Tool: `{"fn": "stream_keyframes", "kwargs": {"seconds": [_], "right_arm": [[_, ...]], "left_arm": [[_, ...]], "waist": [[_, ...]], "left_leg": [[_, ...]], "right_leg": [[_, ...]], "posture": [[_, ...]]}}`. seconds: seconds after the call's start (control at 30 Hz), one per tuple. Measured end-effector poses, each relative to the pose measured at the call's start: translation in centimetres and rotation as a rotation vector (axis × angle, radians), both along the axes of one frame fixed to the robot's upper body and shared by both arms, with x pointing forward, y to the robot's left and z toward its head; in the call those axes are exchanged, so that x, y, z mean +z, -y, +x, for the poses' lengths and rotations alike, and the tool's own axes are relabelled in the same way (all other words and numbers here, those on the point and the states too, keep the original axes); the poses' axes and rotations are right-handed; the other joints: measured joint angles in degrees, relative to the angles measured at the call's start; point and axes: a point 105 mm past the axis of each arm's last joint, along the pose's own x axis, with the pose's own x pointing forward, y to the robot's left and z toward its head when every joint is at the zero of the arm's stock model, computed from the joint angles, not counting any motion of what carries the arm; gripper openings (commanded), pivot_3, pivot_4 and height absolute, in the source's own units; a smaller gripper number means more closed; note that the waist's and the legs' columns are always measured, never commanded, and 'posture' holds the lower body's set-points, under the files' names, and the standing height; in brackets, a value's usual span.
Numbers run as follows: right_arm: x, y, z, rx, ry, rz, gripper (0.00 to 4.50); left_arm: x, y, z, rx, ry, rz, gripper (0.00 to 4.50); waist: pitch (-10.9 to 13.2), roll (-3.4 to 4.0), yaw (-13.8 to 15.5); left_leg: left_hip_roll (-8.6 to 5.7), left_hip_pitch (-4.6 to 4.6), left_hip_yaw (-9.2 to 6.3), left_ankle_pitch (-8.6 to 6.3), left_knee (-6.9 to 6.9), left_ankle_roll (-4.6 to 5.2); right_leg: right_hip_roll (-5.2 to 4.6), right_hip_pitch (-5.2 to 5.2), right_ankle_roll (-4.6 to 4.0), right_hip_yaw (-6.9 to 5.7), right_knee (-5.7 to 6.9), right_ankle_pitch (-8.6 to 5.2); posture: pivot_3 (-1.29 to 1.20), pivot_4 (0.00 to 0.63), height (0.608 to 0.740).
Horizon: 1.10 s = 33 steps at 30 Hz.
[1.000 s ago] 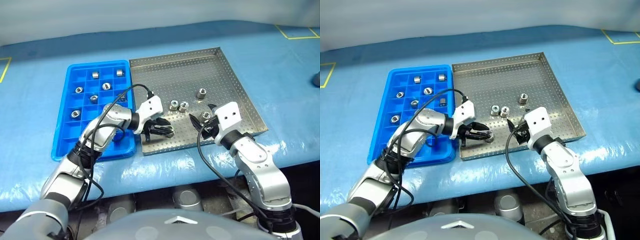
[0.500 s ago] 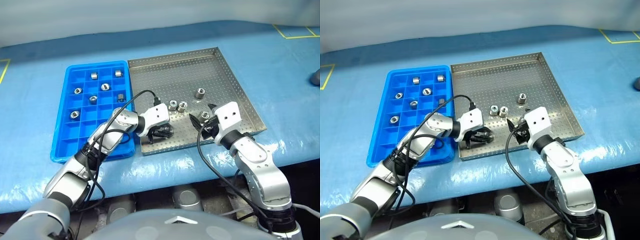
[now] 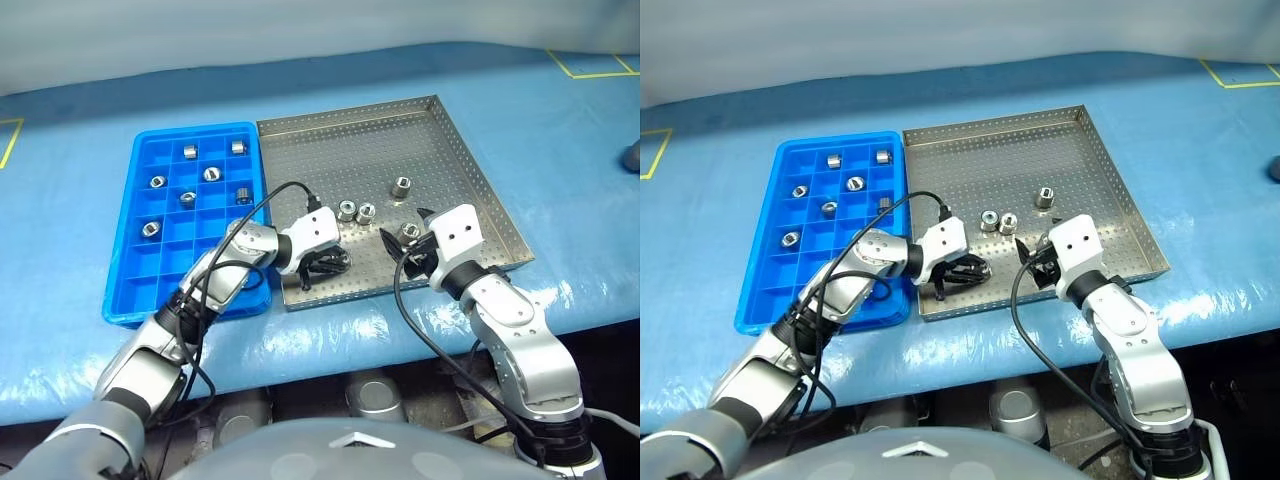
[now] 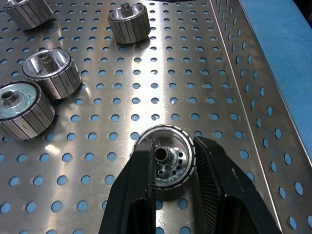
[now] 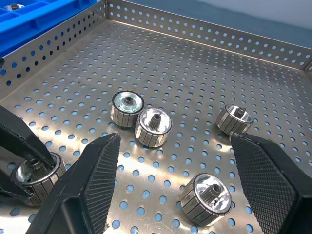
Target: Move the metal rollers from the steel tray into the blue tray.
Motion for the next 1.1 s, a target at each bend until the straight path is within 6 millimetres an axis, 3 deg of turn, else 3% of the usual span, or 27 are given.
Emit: {"fn": "stream_keyframes", "kwargs": {"seconds": [0.2,0.3,0.37,0.47,0.57,0.7,0.87,1.1], "right_arm": [[0.3,-0.1,0.2,0.006,0.010,-0.002,3.79],[0.1,-0.4,0.3,0.014,0.007,0.000,3.79],[0.0,-0.6,0.3,0.022,0.001,0.001,3.79],[-0.4,-1.0,0.4,0.045,-0.017,0.007,3.79],[-0.3,-1.7,0.7,0.076,-0.010,0.015,3.79],[-0.5,-2.5,1.4,0.088,-0.008,0.049,3.79],[-0.7,-4.2,1.6,0.156,-0.012,0.070,3.79],[-0.7,-5.6,1.5,0.237,-0.019,0.070,3.79]], "left_arm": [[0.3,-0.3,0.6,0.062,0.000,-0.024,0.87],[1.8,-1.3,2.0,0.172,-0.006,-0.109,0.87],[3.6,-2.9,3.1,0.253,0.011,-0.169,0.87],[7.7,-6.8,4.3,0.365,0.091,-0.230,0.87],[10.5,-10.5,3.4,0.415,0.206,-0.171,0.87],[10.0,-14.3,0.3,0.470,0.218,0.000,0.87],[6.9,-18.7,-4.1,0.577,0.123,0.231,0.87],[5.7,-20.9,-4.9,0.737,0.119,0.266,0.87]], "waist": [[0.01,0.00,-0.05],[0.03,-0.03,-0.02],[0.04,-0.03,-0.02],[0.08,-0.06,0.03],[0.08,-0.06,0.59],[0.12,-0.13,2.41],[0.23,-0.25,6.18],[0.32,-0.44,10.92]], "left_leg": [[0.01,0.00,0.00,0.00,0.00,0.00],[0.01,-0.05,-0.01,0.00,-0.01,0.00],[0.02,-0.06,-0.01,0.00,-0.03,0.00],[0.12,-0.06,0.00,0.00,-0.09,0.00],[0.16,-0.01,0.03,0.00,-0.24,0.00],[0.25,-0.04,0.04,-0.01,-0.43,-0.01],[0.31,-0.07,0.00,-0.03,-0.55,-0.05],[0.34,-0.04,-0.10,0.01,-0.49,-0.14]], "right_leg": [[0.02,-0.02,0.00,0.01,0.02,0.00],[0.02,-0.07,0.00,0.00,0.02,0.00],[0.03,-0.09,0.00,0.00,0.02,0.00],[0.10,-0.13,-0.02,0.00,0.02,0.00],[0.12,-0.19,-0.07,0.04,0.01,-0.02],[0.19,-0.35,-0.53,0.04,0.08,0.03],[0.20,-0.44,-0.85,-0.07,0.11,-0.13],[0.19,-0.34,-0.90,-0.27,0.08,-0.15]], "posture": [[-0.28,0.150,0.740],[-0.26,0.150,0.740],[-0.24,0.150,0.740],[-0.19,0.150,0.740],[-0.13,0.150,0.740],[-0.09,0.150,0.740],[0.00,0.150,0.740],[0.04,0.150,0.740]]}}
